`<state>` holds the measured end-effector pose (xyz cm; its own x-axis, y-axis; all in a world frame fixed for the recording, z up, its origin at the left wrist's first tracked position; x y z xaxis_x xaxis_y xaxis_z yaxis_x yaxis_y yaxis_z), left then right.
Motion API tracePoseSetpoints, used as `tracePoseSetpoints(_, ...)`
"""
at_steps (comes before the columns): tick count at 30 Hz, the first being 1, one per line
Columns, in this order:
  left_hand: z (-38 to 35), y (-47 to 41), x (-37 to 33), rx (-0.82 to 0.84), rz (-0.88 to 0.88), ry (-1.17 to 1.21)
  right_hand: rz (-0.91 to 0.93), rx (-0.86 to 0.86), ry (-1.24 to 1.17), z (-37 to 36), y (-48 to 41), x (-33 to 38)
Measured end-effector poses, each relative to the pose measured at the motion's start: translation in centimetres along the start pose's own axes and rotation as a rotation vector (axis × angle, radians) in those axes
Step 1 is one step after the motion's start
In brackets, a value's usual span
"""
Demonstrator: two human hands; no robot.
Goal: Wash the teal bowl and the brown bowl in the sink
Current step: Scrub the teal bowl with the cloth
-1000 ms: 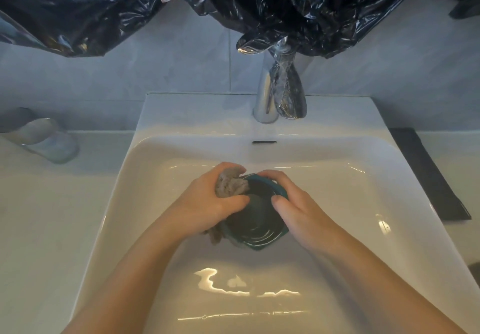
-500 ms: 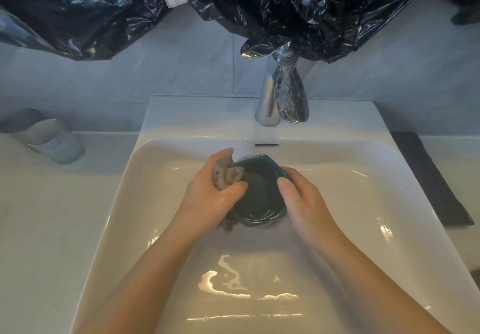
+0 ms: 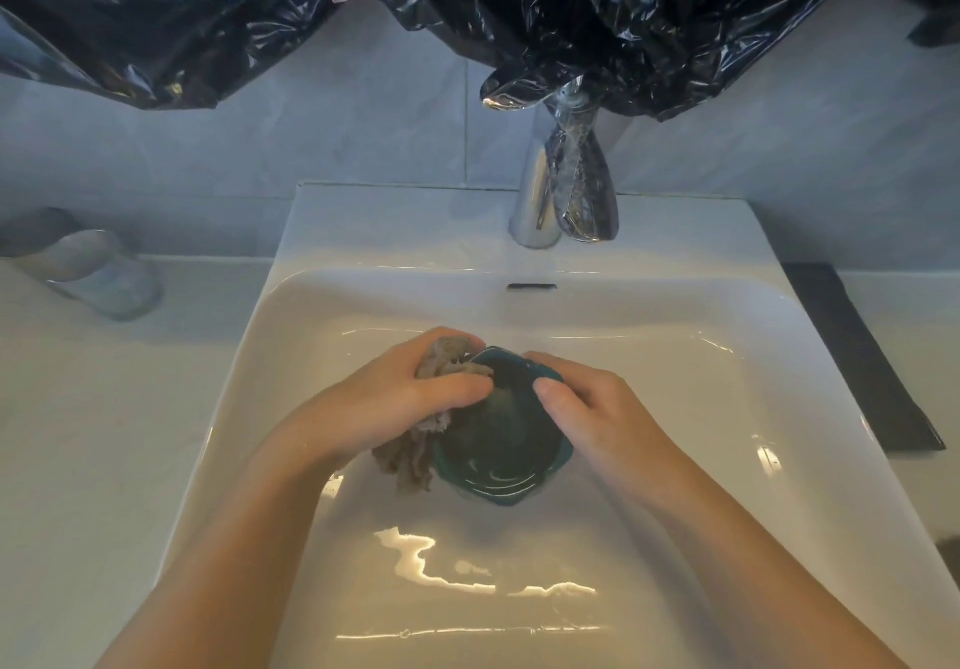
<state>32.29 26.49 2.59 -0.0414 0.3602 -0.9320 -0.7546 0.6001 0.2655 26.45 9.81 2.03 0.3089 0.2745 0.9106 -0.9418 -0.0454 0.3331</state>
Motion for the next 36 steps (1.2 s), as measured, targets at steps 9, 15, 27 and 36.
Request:
tracePoseSetpoints(9,-1.0,0.3,-0.5,-0.024,0.034,-0.156,-0.055,0.015,0.072,-0.1,0.1,-0.7)
tracePoseSetpoints(15,-0.8,0.3,-0.5,-0.333,0.010,0.074,-0.039,-0.091,-0.079,-0.1,-0.1,-0.9)
tracePoseSetpoints(27,-1.1,0.0,-0.6,0.129,-0.023,-0.100,-0.112,0.145,0.020,-0.1,-0.2,-1.2)
tracePoseSetpoints(36,-1.0,0.2,-0.2,-0.139,0.036,-0.090,-0.124,0.076,0.032,-0.1,-0.3,-1.3)
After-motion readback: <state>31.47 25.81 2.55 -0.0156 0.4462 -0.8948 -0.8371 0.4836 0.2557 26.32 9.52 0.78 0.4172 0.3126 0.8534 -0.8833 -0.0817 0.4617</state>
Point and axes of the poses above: each hand's wrist, its own y-axis away from the middle knuckle, its own z-axis out of the back of the hand, x = y × z, the point moved 5 cm from there along -y, towards the middle knuckle, and after that the axes turned 10 degrees about -z, right-handed, at the moved point
